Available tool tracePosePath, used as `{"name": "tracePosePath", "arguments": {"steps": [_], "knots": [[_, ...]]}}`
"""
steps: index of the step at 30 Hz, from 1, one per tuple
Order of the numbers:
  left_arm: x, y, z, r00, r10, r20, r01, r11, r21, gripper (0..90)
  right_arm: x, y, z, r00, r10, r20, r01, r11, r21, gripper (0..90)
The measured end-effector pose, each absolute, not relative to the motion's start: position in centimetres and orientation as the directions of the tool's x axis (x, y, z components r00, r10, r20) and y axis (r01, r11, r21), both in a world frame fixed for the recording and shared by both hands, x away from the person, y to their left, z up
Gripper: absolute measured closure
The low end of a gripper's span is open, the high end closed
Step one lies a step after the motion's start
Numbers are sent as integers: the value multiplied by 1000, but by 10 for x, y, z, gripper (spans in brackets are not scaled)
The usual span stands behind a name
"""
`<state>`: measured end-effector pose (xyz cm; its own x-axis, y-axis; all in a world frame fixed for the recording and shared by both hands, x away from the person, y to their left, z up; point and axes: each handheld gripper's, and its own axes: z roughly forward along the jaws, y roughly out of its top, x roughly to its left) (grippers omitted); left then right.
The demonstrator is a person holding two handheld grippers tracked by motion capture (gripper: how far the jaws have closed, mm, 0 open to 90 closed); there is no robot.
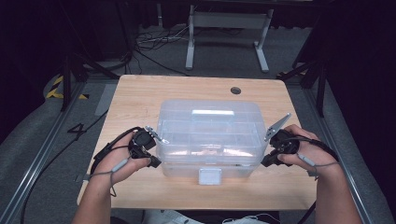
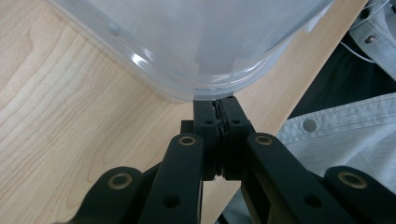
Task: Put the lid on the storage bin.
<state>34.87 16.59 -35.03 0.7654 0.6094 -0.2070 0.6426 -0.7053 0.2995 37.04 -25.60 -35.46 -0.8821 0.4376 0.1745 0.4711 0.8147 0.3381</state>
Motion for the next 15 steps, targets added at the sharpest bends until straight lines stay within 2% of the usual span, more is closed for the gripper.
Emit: {"name": "tracePosePath", "arguments": {"steps": [6, 15], "knots": [[350, 167, -354, 764, 611, -207, 644, -711, 282, 866, 372, -258, -359, -873, 449, 192, 488, 816, 310, 849], [348, 160, -356, 784, 588, -200, 621, -737, 266, 852, 371, -261, -358, -873, 447, 197, 488, 808, 330, 824]]}}
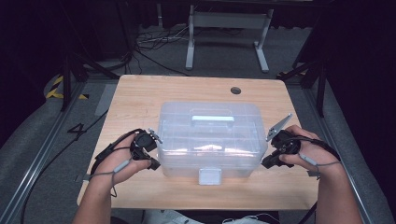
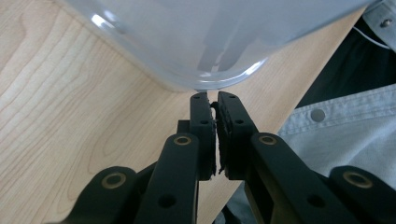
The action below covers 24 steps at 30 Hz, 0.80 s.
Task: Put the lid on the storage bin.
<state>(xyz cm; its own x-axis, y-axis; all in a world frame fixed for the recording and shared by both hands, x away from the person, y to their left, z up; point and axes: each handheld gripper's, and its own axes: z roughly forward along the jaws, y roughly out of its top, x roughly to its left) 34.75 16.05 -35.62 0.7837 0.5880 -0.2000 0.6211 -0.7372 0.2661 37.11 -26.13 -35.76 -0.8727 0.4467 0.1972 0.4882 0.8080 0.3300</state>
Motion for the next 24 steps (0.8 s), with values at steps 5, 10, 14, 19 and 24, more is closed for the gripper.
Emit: {"name": "tracePosePath", "arguments": {"steps": [5, 10, 14, 19, 24], "knots": [[347, 160, -357, 789, 581, -202, 615, -742, 268, 838, 371, -264, -355, -874, 447, 189, 485, 803, 346, 817], [346, 170, -356, 765, 611, -204, 643, -710, 288, 809, 370, -265, -352, -878, 439, 189, 478, 802, 359, 797], [346, 176, -358, 749, 629, -207, 661, -687, 302, 774, 370, -267, -354, -875, 444, 195, 485, 795, 365, 774], [347, 185, -359, 725, 658, -202, 683, -650, 335, 727, 367, -273, -351, -874, 450, 185, 485, 772, 411, 716], [345, 194, -359, 710, 677, -194, 691, -617, 376, 700, 368, -283, -349, -864, 470, 178, 496, 739, 455, 656]]}}
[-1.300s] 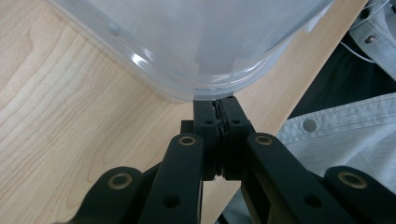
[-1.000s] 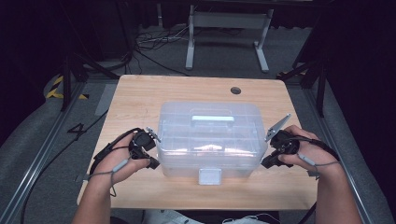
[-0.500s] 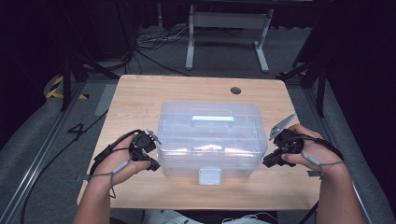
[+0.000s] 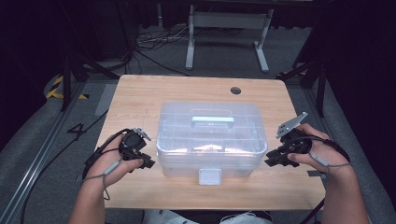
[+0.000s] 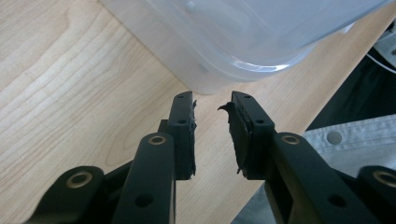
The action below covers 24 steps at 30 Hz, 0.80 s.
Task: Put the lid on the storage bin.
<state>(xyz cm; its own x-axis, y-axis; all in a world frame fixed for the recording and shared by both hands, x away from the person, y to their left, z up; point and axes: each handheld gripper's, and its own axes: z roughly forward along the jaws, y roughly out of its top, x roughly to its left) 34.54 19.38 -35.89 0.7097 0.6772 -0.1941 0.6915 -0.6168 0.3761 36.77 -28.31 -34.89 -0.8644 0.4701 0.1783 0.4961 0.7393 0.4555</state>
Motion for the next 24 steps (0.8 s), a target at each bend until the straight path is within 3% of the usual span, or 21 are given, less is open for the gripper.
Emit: {"name": "tracePosePath", "arguments": {"steps": [14, 24], "knots": [[352, 214, -361, 662, 731, -168, 709, -537, 457, 627, 379, -312, -336, -799, 591, 109, 510, 571, 643, 542], [369, 224, -369, 636, 757, -149, 700, -485, 524, 557, 401, -337, -358, -664, 742, 91, 543, 394, 742, 426]]}}
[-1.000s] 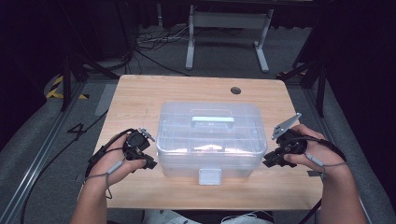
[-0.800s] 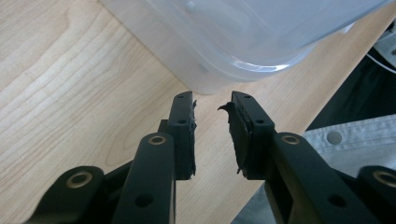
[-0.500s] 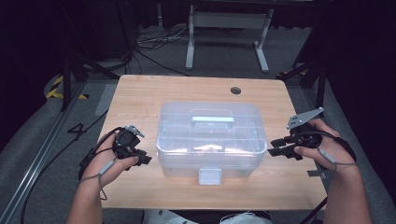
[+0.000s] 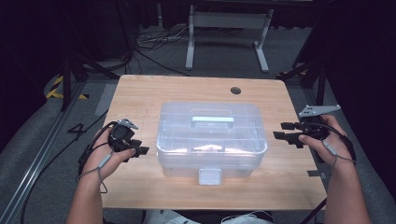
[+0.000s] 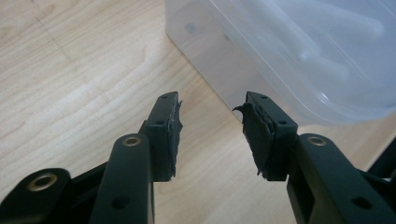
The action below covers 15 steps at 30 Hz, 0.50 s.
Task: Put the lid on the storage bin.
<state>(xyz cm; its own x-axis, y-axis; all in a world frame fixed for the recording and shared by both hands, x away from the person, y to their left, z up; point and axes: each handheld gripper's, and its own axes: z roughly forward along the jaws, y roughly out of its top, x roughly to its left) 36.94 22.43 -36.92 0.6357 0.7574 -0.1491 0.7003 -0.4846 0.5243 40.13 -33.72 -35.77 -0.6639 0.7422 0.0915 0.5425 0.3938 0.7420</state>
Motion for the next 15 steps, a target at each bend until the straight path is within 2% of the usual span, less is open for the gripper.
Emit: {"name": "tracePosePath", "arguments": {"steps": [6, 15], "knots": [[384, 228, -381, 618, 772, -151, 700, -453, 553, 542, 411, -345, -377, -646, 751, 139, 585, 369, 722, 409], [394, 235, -397, 606, 779, -162, 707, -435, 558, 516, 422, -349, -402, -609, 783, 129, 593, 340, 730, 407]]}}
